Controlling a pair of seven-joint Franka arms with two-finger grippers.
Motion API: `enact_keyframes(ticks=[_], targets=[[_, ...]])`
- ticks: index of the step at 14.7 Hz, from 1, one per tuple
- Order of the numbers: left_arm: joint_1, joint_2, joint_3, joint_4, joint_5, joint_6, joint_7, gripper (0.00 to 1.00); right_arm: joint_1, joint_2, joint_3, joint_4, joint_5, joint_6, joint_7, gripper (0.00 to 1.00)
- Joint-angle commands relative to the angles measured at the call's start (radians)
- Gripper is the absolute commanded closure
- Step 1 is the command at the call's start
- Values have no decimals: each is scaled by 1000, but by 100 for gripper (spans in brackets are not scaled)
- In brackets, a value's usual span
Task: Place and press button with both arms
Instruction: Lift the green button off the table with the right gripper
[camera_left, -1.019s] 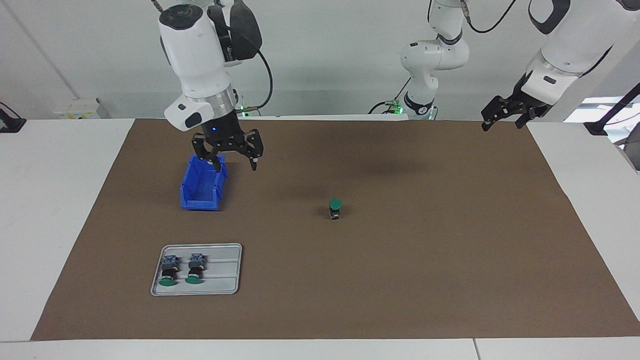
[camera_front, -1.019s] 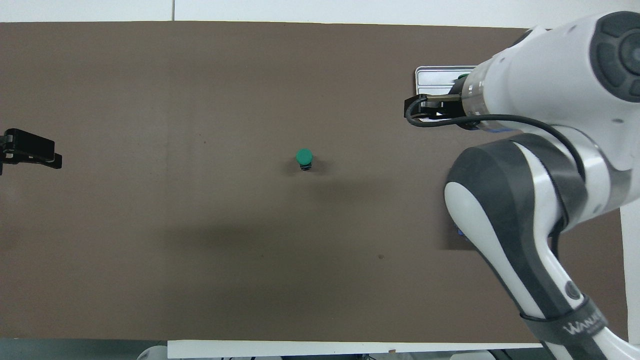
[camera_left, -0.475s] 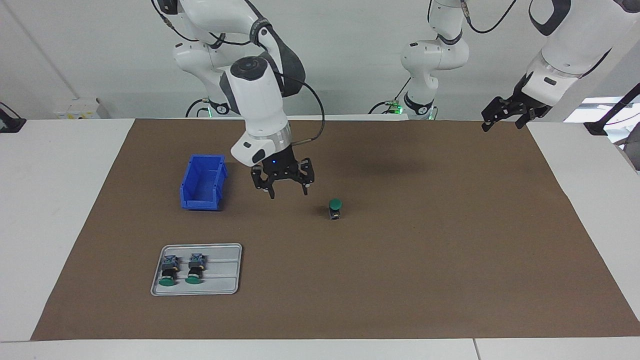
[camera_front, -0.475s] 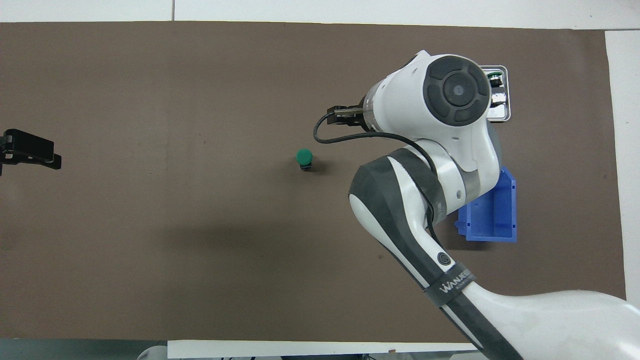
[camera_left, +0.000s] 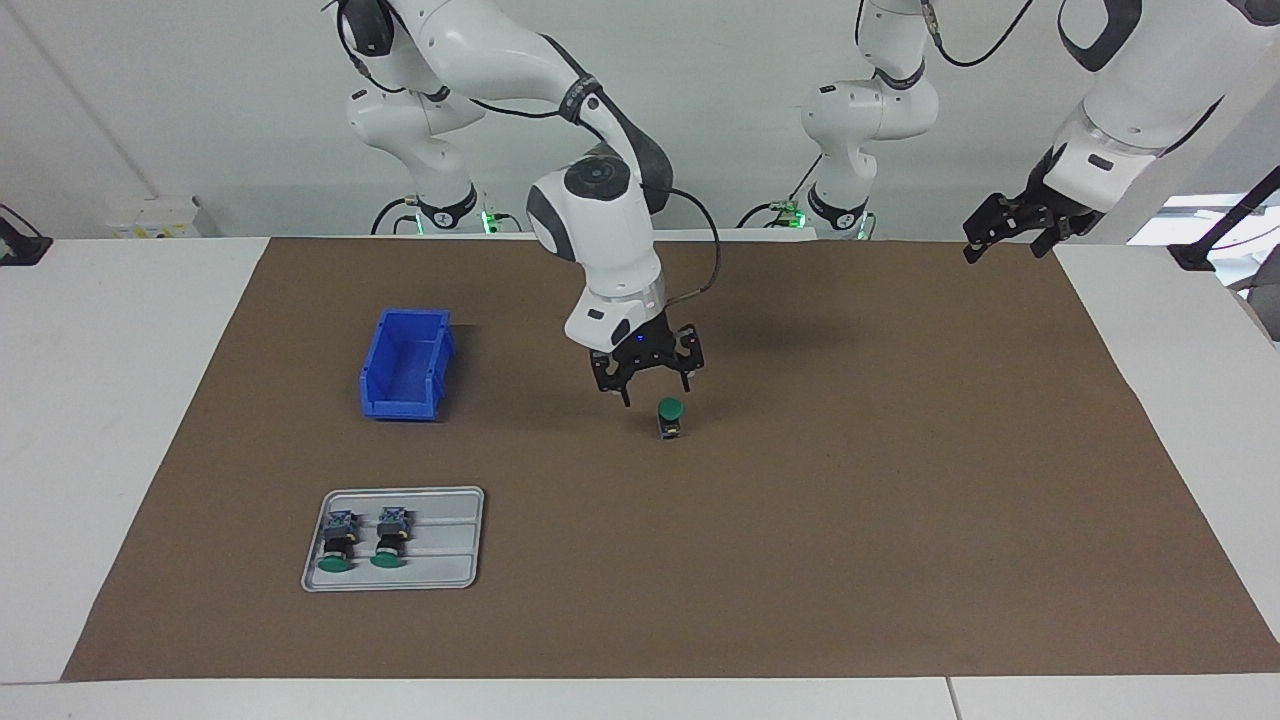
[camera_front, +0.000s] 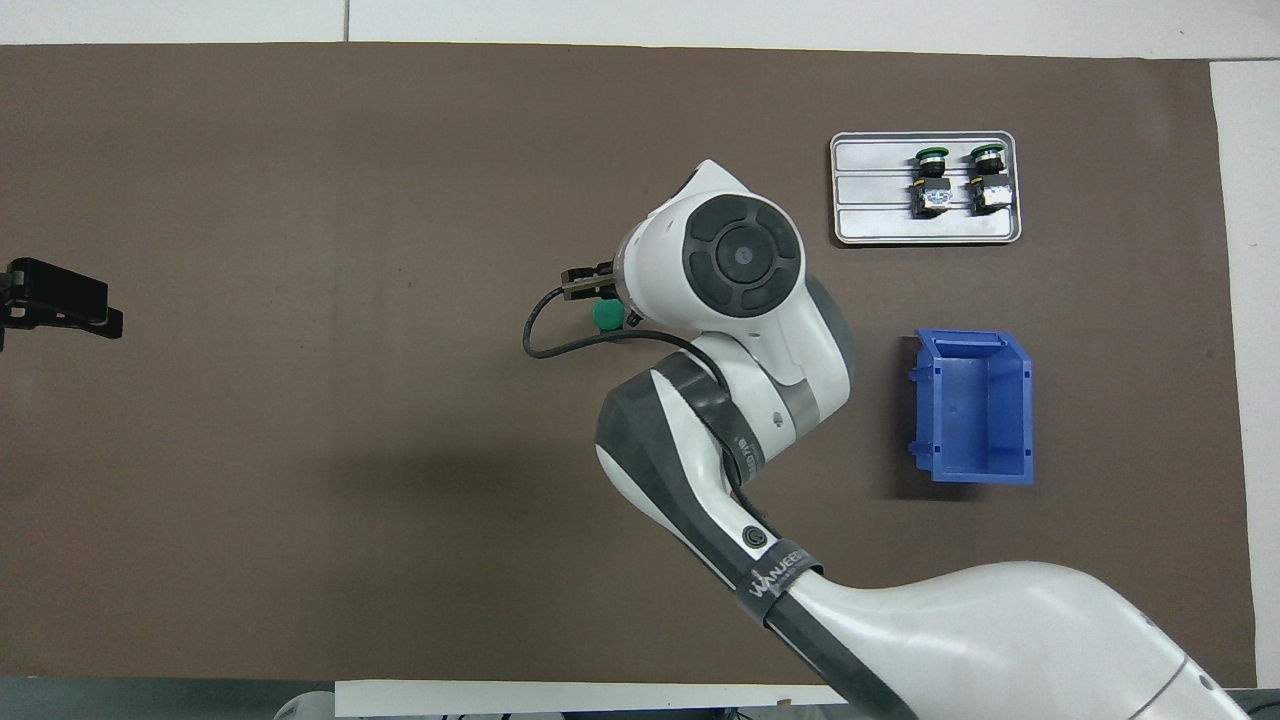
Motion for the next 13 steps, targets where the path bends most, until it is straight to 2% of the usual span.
enact_keyframes(ticks=[1,7,8,10,13], targets=[[13,-20,-3,-24,-12,7,7,0,1,14,0,10,-6,5,15,11],[13,-20,-3,-24,-12,7,7,0,29,83,-6,-5,-41,16,24,13],[13,-20,-3,-24,-12,7,7,0,29,89,-6,-16,-52,48,24,13],[13,-20,-3,-24,-12,7,7,0,29,87,-7,-60,-55,105,24,13],[13,-20,-3,-24,-12,7,7,0,20,87,-9,-65,-55,117,23,14]])
